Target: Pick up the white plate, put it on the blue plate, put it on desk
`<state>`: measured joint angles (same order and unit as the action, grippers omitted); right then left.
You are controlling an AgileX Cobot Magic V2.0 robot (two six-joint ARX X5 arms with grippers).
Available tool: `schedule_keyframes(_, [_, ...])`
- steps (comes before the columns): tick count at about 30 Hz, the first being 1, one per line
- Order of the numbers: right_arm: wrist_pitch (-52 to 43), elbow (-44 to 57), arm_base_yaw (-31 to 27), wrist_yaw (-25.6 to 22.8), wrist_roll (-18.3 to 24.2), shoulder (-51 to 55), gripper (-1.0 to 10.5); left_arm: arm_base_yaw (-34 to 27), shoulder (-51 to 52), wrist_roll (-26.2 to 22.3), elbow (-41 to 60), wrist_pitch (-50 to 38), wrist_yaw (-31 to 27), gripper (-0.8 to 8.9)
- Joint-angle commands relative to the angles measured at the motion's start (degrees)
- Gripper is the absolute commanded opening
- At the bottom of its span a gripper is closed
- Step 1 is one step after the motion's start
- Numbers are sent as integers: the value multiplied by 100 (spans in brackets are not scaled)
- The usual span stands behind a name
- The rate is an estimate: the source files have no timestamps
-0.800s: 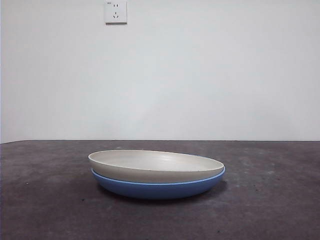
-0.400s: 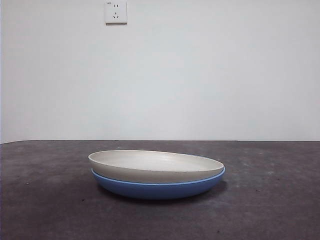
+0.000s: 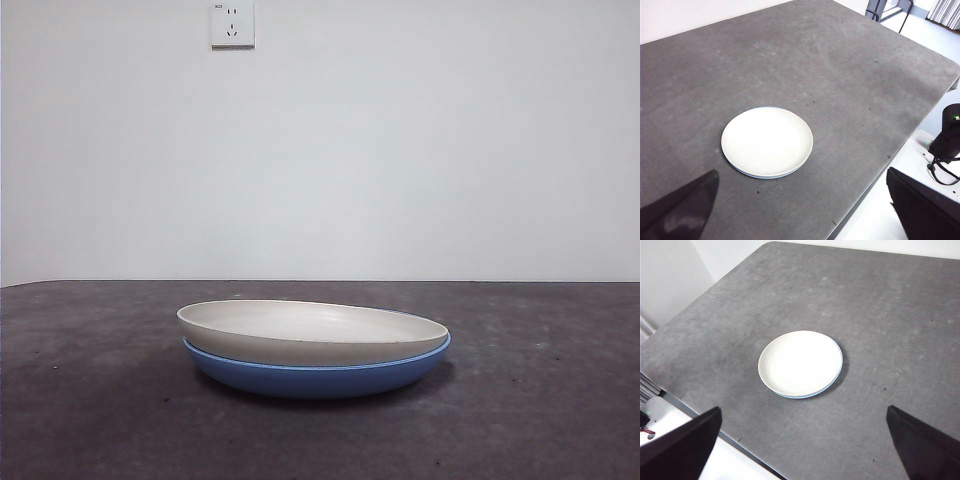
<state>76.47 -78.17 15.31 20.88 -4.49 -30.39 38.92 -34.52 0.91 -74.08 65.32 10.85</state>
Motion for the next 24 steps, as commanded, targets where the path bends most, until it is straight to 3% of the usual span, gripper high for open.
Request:
schedule_keyframes(1, [295,-92,20,2,68,-20,214,44,-22,-24,-74,-57,9,382])
schedule_keyframes(2, [286,-92,20,2,70,-20,65,44,-22,-24,-74,-57,9,247])
schedule_keyframes(3, [275,-92,20,-2,72,-20,-4,44,-22,-22,-74,-57,9,122])
schedule_keyframes(4, [254,-92,20,2,68,-20,21,44,-22,-17,-74,-59,9,2])
schedule_keyframes(24, [138,-92,20,4,68,-20,20,-72,-26,-22,-50,-70,9,27])
